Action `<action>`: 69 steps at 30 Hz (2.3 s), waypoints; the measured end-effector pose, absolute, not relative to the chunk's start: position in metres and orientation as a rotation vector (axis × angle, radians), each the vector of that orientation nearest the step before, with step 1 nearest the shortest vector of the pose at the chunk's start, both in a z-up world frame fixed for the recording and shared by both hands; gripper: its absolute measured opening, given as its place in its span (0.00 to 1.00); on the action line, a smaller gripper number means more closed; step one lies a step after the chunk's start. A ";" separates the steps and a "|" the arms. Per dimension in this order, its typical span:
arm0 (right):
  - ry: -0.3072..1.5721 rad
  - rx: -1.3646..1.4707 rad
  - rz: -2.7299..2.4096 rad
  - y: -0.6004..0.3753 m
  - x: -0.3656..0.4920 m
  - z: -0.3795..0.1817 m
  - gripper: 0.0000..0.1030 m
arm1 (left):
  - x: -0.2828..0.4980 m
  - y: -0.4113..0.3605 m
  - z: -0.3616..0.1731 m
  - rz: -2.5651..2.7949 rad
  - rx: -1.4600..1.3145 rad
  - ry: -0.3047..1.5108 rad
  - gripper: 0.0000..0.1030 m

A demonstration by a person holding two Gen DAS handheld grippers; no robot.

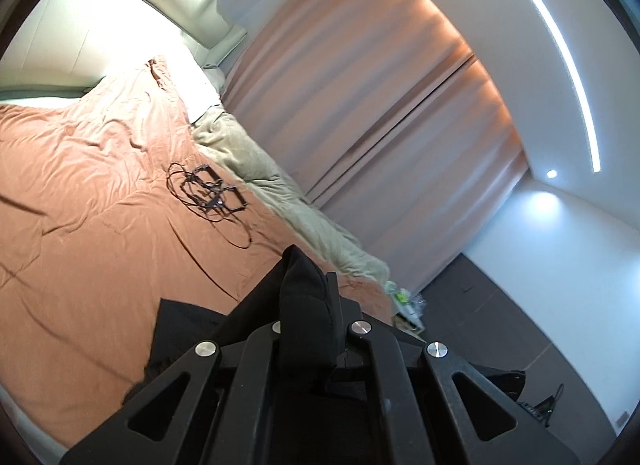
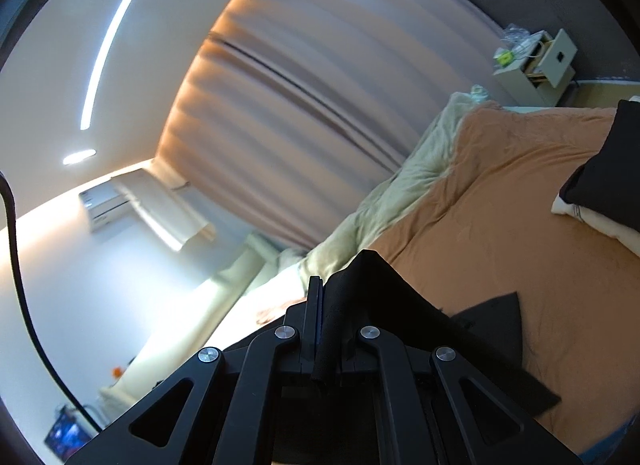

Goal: Fold large clothes

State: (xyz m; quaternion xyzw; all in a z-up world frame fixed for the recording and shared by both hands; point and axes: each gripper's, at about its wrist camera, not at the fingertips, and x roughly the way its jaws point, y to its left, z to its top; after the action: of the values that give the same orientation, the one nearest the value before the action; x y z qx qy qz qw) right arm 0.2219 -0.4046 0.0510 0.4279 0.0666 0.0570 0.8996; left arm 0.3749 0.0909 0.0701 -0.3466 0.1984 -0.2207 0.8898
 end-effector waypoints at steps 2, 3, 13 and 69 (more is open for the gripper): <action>0.139 0.907 0.107 -0.409 0.239 0.047 0.05 | 0.392 0.087 0.067 -0.450 -0.726 0.427 0.04; 0.140 0.919 0.101 -0.412 0.247 0.045 0.05 | 0.402 0.085 0.064 -0.446 -0.731 0.437 0.04; 0.178 1.028 -0.018 -0.428 0.329 0.013 0.05 | 0.492 0.052 0.027 -0.361 -0.725 0.532 0.04; 0.764 0.660 -0.143 -0.367 0.431 -0.098 0.67 | 0.468 0.061 -0.114 -0.064 -0.527 0.926 0.82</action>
State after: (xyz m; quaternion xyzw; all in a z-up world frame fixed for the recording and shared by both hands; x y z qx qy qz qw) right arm 0.4307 -0.3665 -0.0978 0.3159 0.3656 -0.0686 0.8729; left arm 0.4681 0.0610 -0.1136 -0.2513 0.4412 -0.0305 0.8610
